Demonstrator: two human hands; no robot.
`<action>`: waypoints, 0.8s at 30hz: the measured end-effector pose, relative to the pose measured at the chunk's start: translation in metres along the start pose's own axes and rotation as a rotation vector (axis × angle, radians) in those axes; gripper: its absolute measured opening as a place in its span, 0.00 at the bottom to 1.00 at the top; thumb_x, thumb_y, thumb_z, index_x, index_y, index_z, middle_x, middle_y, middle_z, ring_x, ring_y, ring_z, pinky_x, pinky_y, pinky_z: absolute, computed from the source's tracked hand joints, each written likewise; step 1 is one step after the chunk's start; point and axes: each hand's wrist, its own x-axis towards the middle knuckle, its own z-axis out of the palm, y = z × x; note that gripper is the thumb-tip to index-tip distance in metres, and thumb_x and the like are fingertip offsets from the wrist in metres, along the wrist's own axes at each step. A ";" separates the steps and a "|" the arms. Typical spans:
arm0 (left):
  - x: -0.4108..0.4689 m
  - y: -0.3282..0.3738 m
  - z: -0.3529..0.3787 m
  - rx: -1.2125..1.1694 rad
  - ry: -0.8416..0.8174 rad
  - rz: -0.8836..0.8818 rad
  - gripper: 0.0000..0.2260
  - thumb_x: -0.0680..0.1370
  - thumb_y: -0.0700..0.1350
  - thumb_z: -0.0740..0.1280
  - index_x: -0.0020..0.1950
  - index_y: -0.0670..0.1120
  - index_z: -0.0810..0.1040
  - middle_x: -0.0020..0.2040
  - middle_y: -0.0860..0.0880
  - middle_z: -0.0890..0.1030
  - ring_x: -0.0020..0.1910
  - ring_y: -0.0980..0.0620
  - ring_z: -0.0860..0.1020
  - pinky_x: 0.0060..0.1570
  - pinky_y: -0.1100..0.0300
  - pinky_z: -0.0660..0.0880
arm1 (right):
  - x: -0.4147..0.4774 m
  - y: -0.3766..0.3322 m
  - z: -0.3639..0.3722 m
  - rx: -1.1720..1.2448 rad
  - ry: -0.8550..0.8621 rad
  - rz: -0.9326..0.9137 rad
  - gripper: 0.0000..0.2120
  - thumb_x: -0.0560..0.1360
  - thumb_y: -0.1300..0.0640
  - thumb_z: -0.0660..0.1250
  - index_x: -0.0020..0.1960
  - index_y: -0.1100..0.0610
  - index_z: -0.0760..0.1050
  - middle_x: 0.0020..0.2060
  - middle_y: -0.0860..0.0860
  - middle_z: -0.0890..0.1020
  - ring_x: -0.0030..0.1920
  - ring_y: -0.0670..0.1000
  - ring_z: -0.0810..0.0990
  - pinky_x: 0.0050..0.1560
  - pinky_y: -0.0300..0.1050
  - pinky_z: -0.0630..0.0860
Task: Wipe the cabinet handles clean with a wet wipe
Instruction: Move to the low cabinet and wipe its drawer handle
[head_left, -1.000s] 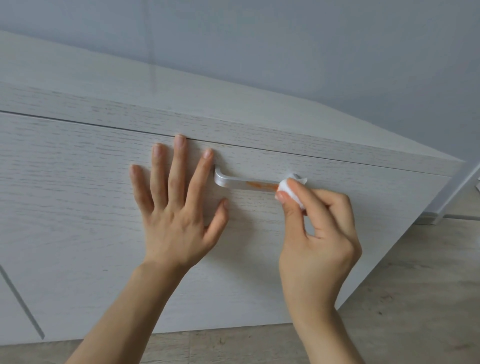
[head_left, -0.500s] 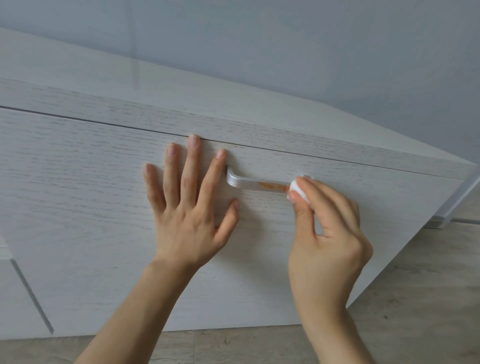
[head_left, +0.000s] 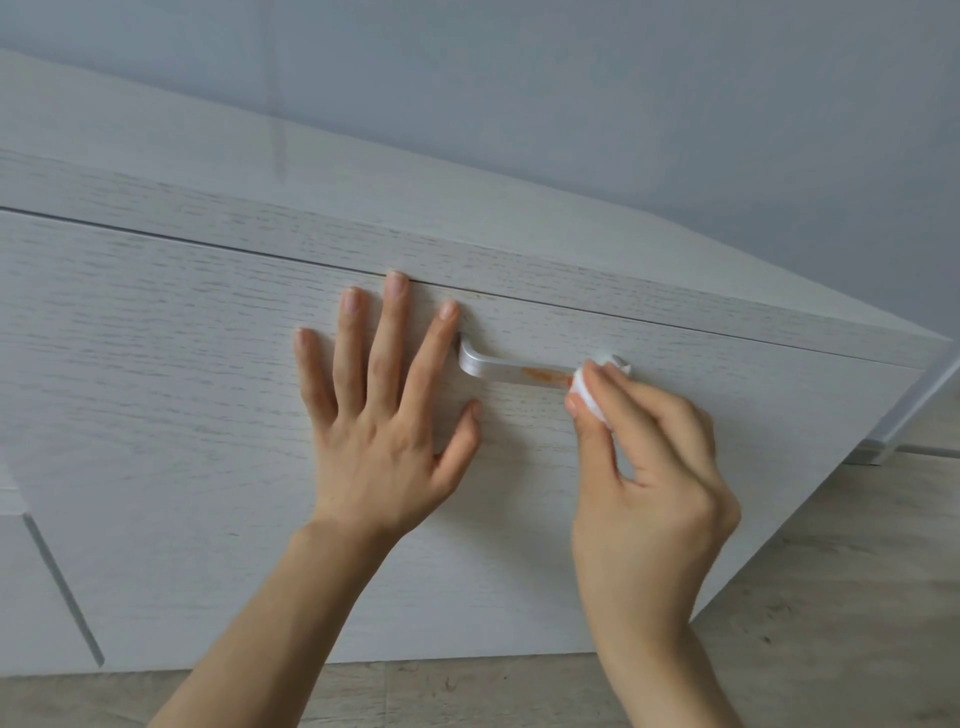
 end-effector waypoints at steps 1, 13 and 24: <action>0.000 0.000 0.000 0.004 0.005 0.004 0.30 0.77 0.58 0.57 0.76 0.51 0.52 0.76 0.45 0.50 0.76 0.50 0.40 0.73 0.45 0.38 | -0.001 -0.001 0.001 -0.008 -0.008 -0.021 0.07 0.72 0.66 0.70 0.49 0.62 0.82 0.43 0.51 0.81 0.47 0.48 0.80 0.54 0.30 0.73; -0.001 -0.001 0.000 0.006 0.006 0.010 0.29 0.78 0.57 0.57 0.76 0.51 0.52 0.76 0.44 0.50 0.76 0.50 0.40 0.72 0.44 0.39 | 0.000 -0.004 0.003 -0.017 -0.006 -0.019 0.07 0.72 0.65 0.71 0.49 0.61 0.83 0.43 0.51 0.83 0.47 0.47 0.79 0.52 0.32 0.74; -0.001 -0.020 -0.006 0.133 0.043 0.127 0.28 0.79 0.60 0.60 0.76 0.52 0.59 0.76 0.46 0.55 0.77 0.48 0.49 0.70 0.41 0.45 | -0.004 0.002 -0.001 -0.041 0.019 0.014 0.09 0.72 0.68 0.71 0.52 0.63 0.81 0.44 0.53 0.81 0.46 0.52 0.82 0.53 0.30 0.74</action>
